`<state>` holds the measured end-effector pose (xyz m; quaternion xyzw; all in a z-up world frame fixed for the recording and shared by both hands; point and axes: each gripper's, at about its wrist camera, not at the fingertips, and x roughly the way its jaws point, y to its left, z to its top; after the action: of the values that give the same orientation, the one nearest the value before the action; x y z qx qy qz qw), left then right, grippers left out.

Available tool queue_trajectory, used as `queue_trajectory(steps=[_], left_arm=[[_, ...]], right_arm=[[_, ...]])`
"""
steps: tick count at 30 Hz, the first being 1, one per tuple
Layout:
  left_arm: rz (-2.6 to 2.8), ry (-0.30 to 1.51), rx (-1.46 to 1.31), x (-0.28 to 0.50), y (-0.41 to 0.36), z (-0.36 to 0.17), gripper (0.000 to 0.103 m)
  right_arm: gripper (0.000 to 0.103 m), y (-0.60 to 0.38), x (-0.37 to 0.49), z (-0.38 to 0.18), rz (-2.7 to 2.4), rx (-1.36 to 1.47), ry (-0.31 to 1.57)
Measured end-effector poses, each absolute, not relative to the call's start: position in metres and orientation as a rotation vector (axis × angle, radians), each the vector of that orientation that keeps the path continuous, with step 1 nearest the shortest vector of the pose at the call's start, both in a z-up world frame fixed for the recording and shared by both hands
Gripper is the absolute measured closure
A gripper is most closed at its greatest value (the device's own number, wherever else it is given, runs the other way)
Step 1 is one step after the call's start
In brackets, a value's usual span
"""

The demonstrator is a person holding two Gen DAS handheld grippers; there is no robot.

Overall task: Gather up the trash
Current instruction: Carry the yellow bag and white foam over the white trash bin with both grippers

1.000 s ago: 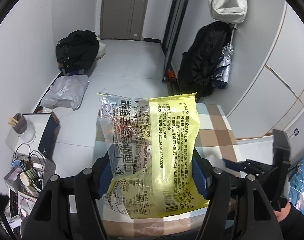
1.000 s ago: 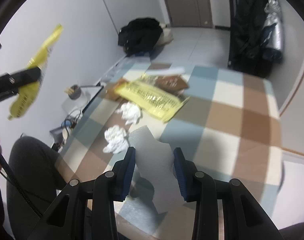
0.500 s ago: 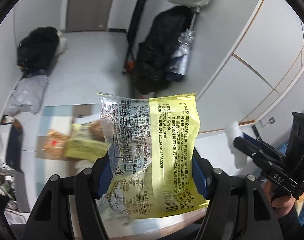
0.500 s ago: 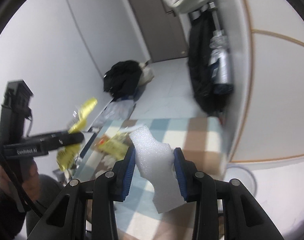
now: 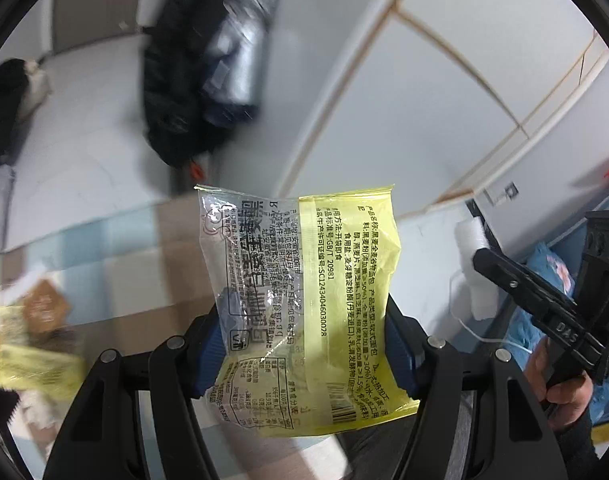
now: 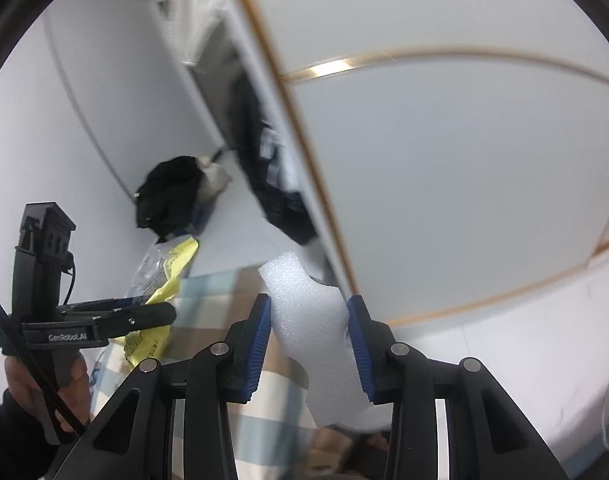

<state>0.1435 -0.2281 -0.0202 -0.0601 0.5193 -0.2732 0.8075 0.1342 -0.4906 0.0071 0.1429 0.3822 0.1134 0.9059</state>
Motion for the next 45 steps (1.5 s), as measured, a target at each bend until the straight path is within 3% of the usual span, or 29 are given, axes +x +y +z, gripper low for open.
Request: queue_trajectory(steps=[10,21,42,45], left_arm=[[-0.623,1.390,-0.191,0.178,-0.289,-0.106,0.039],[-0.591,1.509,-0.057,0.187,-0.341,-0.141,0.039],[-0.516,1.611,0.188,0.214,-0.389,-0.179,0.037],[-0.499,1.639,0.171,0.220,-0.386,-0.185,0.036]], right_arm=[[0.066,-0.542,0.181,-0.115,0.201,0.473,1.038],[0.066,-0.540,0.214,-0.235,0.260,0.698,1.219],[0.064,-0.557,0.197,-0.288,0.319,0.831,1.261],[0.056,-0.555,0.199,-0.286,0.346,0.813,1.257]])
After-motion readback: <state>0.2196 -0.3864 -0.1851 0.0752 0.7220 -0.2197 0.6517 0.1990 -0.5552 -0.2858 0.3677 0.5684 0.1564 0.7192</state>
